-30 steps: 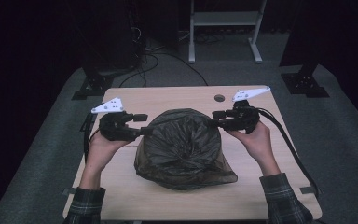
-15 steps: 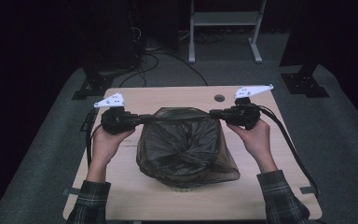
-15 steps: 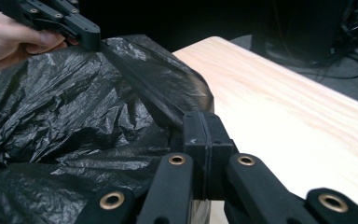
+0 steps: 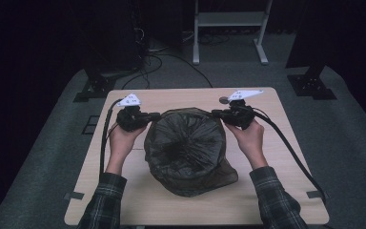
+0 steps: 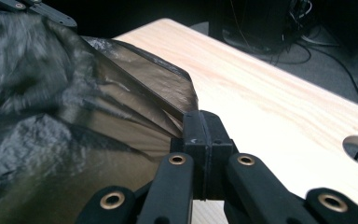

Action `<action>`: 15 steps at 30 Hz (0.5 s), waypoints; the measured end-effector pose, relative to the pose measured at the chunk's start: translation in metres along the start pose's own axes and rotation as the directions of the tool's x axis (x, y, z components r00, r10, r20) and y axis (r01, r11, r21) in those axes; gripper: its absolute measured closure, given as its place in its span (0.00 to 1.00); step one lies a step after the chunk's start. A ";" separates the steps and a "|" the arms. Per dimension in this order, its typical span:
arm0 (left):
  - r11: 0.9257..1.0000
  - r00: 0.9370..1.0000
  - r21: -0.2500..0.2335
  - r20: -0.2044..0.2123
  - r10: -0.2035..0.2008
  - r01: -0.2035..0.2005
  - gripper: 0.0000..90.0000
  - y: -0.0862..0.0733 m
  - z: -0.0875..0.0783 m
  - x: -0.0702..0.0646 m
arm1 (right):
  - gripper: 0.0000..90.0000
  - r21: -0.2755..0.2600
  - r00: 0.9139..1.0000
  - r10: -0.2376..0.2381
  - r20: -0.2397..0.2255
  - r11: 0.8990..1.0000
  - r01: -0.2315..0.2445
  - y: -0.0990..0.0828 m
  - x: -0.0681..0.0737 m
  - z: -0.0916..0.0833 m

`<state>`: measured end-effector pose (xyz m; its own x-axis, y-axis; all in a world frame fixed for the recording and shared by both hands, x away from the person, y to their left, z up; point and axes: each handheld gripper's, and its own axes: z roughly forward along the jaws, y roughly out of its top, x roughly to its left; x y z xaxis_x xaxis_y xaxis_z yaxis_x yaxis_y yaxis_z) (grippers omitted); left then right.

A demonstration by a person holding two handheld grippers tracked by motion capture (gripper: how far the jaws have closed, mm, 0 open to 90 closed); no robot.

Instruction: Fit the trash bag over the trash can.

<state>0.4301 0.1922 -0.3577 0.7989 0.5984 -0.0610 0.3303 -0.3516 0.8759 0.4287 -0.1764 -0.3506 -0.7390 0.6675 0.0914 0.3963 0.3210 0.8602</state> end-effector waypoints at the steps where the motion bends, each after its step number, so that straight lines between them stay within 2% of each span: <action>1: 1.000 1.000 0.006 0.005 -0.008 0.008 1.00 -0.005 0.003 0.001 | 1.00 0.005 1.000 0.004 0.000 1.000 -0.004 -0.002 -0.001 0.002; 7: 0.998 1.000 0.057 0.012 -0.014 0.014 0.99 -0.023 0.018 0.003 | 1.00 0.044 1.000 0.027 0.000 0.999 -0.027 -0.019 -0.006 0.017; 9: 0.998 1.000 0.060 0.002 -0.019 0.019 0.94 -0.027 0.020 0.002 | 0.98 0.053 1.000 0.028 0.002 0.998 -0.028 -0.023 -0.007 0.020; 11: 0.999 1.000 0.045 -0.023 -0.018 0.019 0.78 -0.025 0.015 0.003 | 0.81 0.045 0.999 0.040 0.003 0.998 -0.040 -0.024 -0.008 0.019; 12: 0.999 0.999 0.022 -0.029 -0.027 0.028 0.72 -0.024 0.010 0.004 | 0.74 0.036 0.999 0.049 0.004 0.998 -0.049 -0.023 -0.010 0.016; 13: 0.999 0.999 -0.011 -0.029 -0.041 0.040 0.66 -0.022 -0.001 0.006 | 0.70 0.024 0.998 0.054 0.008 0.998 -0.054 -0.021 -0.010 0.011; 15: 0.998 0.998 -0.035 -0.032 -0.045 0.044 0.60 -0.020 -0.013 0.008 | 0.65 -0.010 0.999 0.047 0.027 0.999 -0.047 -0.017 -0.012 -0.003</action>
<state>0.4235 0.2137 -0.3689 0.7669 0.6362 -0.0848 0.3471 -0.2999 0.8886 0.4287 -0.1922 -0.3650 -0.7047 0.6997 0.1180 0.4250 0.2830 0.8598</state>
